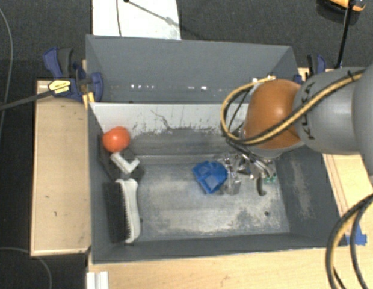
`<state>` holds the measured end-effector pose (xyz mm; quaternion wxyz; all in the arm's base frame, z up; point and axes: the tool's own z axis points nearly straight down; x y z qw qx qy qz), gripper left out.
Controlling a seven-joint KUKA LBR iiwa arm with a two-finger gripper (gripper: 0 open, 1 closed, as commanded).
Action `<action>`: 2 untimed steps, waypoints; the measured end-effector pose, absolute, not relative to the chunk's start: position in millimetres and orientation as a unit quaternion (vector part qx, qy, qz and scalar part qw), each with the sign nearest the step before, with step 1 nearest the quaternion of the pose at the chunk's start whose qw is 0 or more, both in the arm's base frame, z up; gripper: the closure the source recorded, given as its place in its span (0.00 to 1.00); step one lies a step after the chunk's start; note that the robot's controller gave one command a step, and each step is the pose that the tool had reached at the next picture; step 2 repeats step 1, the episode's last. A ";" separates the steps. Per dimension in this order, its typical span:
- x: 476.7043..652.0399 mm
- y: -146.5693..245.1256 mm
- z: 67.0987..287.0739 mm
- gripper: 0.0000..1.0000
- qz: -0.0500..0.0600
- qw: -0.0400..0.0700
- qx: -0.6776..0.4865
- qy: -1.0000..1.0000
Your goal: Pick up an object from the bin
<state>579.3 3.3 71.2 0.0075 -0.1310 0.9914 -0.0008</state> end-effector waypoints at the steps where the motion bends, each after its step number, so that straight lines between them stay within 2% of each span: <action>1: 582.9 7.7 203.6 1.00 -0.001 0.009 -0.127 0.992; 2: 582.9 7.7 203.6 1.00 -0.001 0.009 -0.127 0.992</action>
Offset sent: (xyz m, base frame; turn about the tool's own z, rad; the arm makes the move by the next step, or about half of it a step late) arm 0.0000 0.0000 0.0000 0.0000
